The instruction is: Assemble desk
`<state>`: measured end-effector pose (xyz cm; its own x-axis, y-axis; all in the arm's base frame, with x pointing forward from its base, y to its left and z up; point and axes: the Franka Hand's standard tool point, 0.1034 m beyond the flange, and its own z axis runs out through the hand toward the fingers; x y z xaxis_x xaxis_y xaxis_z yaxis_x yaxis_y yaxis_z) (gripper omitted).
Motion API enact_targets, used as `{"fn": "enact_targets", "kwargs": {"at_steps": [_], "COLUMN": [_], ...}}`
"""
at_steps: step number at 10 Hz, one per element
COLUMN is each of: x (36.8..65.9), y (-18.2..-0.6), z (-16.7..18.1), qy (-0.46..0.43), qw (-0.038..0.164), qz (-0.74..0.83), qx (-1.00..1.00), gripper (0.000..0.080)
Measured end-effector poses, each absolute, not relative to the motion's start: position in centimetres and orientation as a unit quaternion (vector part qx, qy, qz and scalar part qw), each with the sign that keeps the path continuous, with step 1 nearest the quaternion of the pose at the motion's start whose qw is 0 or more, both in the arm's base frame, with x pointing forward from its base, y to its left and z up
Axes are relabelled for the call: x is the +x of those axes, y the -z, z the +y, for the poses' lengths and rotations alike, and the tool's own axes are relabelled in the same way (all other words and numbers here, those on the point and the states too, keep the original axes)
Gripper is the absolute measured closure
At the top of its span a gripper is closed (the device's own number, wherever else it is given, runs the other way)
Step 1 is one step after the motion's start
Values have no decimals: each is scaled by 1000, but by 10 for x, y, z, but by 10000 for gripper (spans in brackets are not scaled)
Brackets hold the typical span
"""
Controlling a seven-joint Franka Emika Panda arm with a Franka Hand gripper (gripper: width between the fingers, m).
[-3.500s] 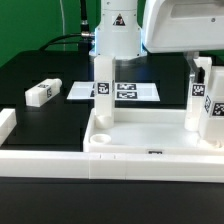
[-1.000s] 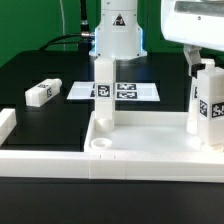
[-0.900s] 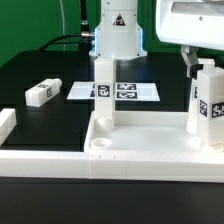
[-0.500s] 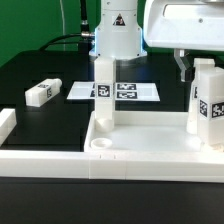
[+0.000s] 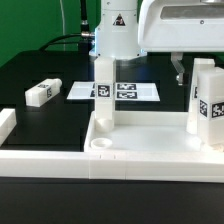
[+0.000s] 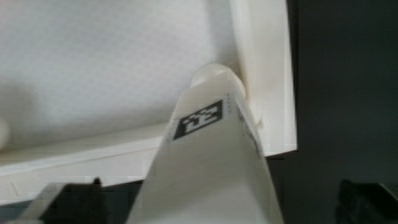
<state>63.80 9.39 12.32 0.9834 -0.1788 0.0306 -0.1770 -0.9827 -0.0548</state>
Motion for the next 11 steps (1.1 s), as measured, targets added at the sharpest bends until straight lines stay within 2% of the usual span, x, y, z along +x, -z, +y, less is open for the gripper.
{"fn": "enact_targets", "kwargs": {"at_steps": [3,4,5,6,7,11], "x": [638,639,639,639,639,639], "y": [-123,-123,-123,-123,-123,-123], "z": [90,94,94,93,93,93], "qy": [20,23,23,23,23,22], "qw": [19,20,20,20,20,23], "qz": [9,7,7,8,9,88], "qx": [-1000,-1000,-1000,-999,-999,-996], "gripper": [151,303,303,440,509,509]}}
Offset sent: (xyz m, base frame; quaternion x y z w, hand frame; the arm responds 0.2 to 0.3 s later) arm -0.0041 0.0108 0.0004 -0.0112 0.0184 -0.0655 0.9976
